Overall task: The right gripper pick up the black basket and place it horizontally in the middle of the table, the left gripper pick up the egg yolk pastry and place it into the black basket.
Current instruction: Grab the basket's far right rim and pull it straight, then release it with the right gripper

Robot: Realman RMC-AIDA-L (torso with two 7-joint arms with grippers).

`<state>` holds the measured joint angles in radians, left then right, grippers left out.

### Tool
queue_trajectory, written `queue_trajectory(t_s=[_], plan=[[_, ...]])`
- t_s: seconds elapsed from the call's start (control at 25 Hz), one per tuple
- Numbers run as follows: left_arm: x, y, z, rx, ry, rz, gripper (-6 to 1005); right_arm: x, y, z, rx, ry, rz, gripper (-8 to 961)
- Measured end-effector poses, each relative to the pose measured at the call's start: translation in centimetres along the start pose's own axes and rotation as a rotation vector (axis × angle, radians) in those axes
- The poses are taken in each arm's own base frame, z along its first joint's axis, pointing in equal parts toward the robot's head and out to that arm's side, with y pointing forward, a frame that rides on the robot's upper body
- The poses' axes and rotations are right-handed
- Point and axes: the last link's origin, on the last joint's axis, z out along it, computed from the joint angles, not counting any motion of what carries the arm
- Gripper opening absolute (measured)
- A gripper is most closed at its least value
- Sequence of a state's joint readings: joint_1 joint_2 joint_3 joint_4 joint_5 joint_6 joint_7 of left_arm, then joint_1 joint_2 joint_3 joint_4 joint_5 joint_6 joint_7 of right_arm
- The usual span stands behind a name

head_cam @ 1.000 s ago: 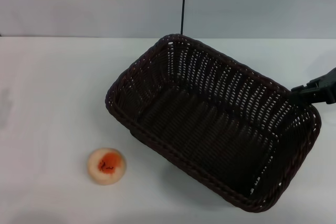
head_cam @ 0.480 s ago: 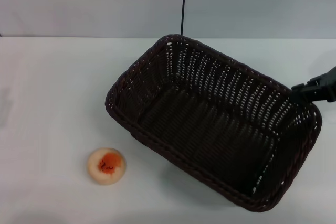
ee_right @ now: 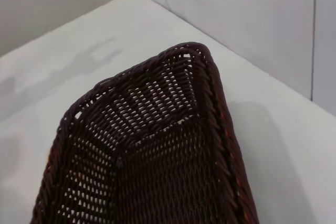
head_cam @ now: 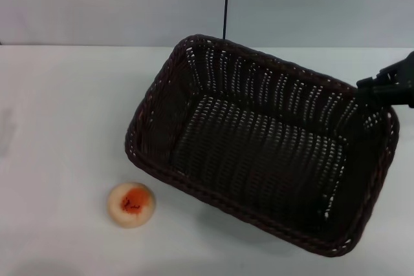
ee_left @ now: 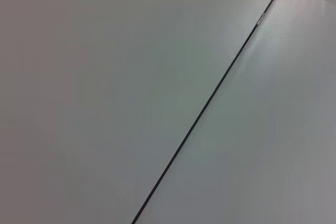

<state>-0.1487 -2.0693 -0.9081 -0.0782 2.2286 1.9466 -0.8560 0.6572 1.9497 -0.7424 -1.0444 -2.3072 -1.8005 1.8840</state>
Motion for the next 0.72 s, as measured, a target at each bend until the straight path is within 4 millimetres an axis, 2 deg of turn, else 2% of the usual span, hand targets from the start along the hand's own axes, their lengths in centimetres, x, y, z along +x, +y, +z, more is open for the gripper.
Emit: queue_trajectory(t_s=[0.44,0.72], plan=[[-0.2,0.2,0.3,-0.008,0.002,-0.015,712,-1.4,-0.4,-0.3,0.014,-0.013,-0.23,182],[-0.5,0.3,0.4,-0.013,-0.008,-0.022,708,-2.6,-0.1,-0.6,0.003,-0.084,-0.35,175]])
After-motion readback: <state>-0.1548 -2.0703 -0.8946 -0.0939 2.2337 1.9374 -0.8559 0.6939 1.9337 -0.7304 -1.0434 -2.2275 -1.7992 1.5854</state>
